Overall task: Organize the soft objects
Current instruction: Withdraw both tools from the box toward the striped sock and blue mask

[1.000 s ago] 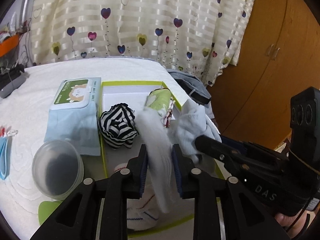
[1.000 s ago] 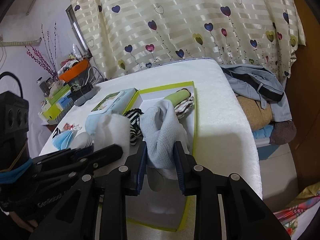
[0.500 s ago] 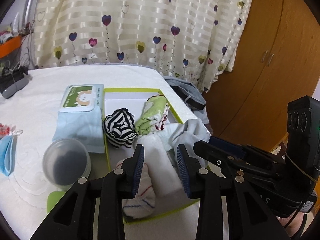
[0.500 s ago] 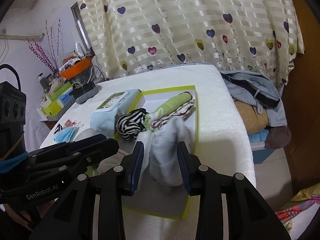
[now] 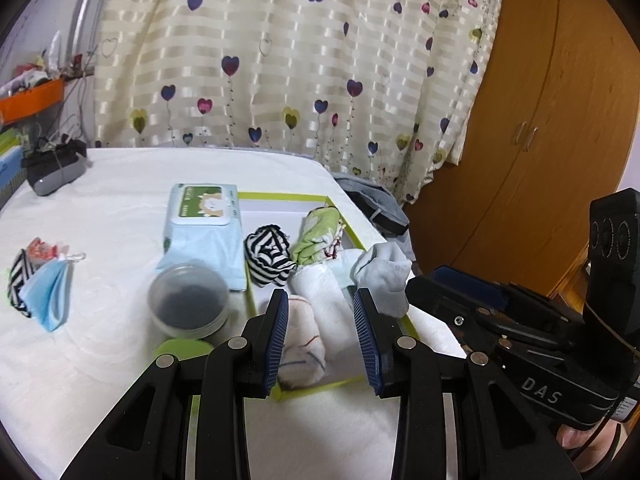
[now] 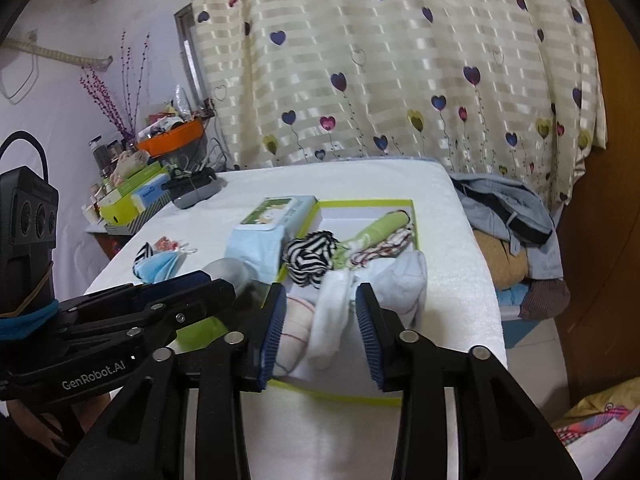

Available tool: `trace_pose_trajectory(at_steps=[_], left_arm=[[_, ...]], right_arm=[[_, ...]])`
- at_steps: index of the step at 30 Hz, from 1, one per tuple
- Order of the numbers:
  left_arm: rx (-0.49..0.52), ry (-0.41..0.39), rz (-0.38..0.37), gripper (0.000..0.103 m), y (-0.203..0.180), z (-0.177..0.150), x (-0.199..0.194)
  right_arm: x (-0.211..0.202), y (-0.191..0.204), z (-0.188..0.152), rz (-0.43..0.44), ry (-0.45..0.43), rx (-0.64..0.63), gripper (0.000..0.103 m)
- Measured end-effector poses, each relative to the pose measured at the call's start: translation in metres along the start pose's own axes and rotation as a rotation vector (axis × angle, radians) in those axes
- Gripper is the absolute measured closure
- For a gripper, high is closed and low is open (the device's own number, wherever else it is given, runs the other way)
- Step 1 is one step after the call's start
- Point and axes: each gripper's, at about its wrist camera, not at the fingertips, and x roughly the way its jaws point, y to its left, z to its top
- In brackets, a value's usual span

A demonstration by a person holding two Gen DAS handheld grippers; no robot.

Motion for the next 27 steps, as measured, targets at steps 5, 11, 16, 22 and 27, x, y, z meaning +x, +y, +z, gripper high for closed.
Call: trace_pose_trajectory(at_steps=[5,11,16,22,27], left_arm=[[-0.003,-0.01,0.016,0.07,0.007,-0.008,-0.018],[-0.015,-0.022,0.038,0.07,0.017,-0.013,-0.032],[-0.027,-0.026,0.048,0.07,0.025,-0.018,-0.038],[-0.05,-0.025,0.06,0.07,0.035,-0.02,-0.04],[-0.067,-0.025,0.069,0.07,0.043,-0.022,-0.041]], right_arm=[[-0.009,0.017,-0.002,0.004,-0.012,-0.02,0.058],[-0.009,0.035,-0.006,0.025,-0.001,-0.046,0.058],[-0.01,0.043,-0.007,0.035,0.001,-0.063,0.058],[-0.009,0.05,-0.008,0.039,0.004,-0.071,0.058],[-0.006,0.059,-0.009,0.048,0.014,-0.086,0.058]])
